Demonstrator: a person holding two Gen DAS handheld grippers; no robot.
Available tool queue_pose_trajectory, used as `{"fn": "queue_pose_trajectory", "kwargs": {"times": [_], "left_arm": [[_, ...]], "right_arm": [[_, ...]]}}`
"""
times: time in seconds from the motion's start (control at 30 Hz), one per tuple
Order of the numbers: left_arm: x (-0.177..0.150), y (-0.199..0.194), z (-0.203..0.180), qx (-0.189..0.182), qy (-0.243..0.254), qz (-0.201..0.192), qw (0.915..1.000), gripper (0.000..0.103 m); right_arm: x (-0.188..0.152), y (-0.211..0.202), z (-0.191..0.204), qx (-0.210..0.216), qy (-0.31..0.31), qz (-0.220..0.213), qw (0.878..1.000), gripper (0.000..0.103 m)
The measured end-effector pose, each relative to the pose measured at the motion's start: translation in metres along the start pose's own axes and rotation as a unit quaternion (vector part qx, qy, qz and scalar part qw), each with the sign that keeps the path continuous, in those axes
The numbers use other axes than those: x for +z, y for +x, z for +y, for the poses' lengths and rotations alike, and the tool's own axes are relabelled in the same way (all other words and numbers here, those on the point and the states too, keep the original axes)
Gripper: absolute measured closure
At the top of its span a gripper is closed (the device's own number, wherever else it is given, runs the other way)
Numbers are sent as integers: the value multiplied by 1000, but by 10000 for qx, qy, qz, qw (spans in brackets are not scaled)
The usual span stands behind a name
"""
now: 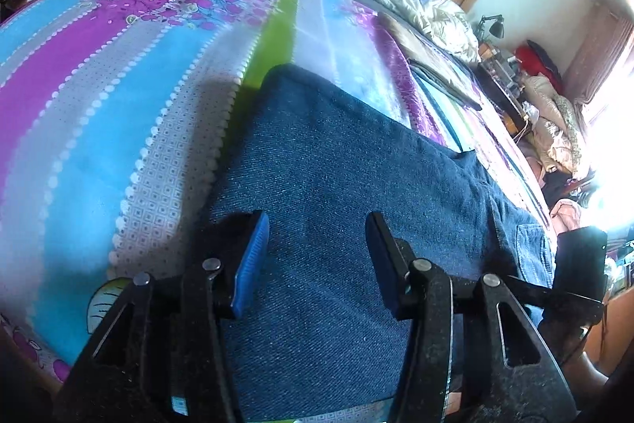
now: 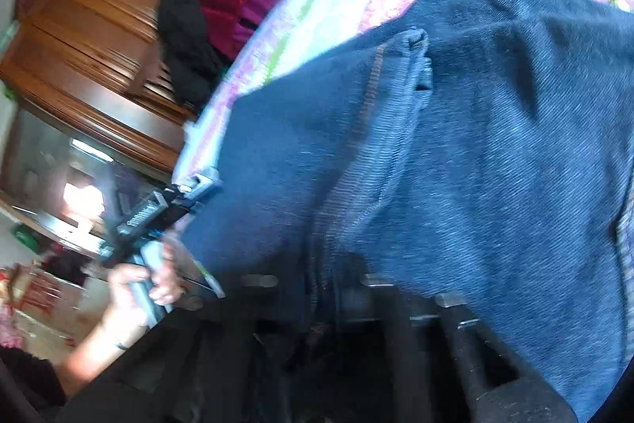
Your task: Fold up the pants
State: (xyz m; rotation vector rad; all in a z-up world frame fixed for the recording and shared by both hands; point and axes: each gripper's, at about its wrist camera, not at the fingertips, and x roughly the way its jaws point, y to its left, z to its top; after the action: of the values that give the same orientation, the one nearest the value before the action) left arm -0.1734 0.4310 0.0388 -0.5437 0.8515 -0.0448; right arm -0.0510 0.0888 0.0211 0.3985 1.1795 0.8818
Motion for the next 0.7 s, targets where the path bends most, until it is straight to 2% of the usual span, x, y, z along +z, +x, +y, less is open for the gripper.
{"fn": "queue_pose_trajectory", "kwargs": {"times": [0.07,0.1,0.17,0.2,0.27,0.3,0.33,0.4,0.43,0.57,0.63,0.7], "left_arm": [[2,-4,-5,-20,-7,73,10000,51],[3,-8,-8,-125,1,65,9999,51],[1,-11,-11,-155,88,4,9998,36],[-3,-7,-9,-77,165,6,9998,30],[-8,4,-5,4,247,92,9997,31],[-8,3,-7,25,291,52,9996,31],[-8,1,-9,57,328,53,9994,31],[-6,-4,-10,72,312,69,9995,31],[-6,-7,-9,53,291,28,9996,31],[-12,0,-1,123,353,49,9993,33],[-14,-1,-3,153,473,1,9988,34],[-15,-1,-6,220,593,27,9980,34]], "right_arm": [[2,-23,1,149,-13,-376,9992,91],[2,-31,-4,-65,-45,-457,9989,91],[0,-19,-26,-449,103,-131,9989,87],[-1,-14,-37,-296,256,1,9992,89],[4,-20,-47,-17,512,-18,9987,87],[7,-25,-48,-67,589,-16,9982,79],[11,-32,-47,-193,539,-107,9983,66],[22,-48,-38,-714,196,-480,9961,55],[30,-50,-34,-806,86,-536,9953,50],[76,-20,-31,-803,-46,-373,9961,47],[98,12,-38,-806,77,16,9967,47],[114,16,-50,-502,263,-29,9984,44]]}}
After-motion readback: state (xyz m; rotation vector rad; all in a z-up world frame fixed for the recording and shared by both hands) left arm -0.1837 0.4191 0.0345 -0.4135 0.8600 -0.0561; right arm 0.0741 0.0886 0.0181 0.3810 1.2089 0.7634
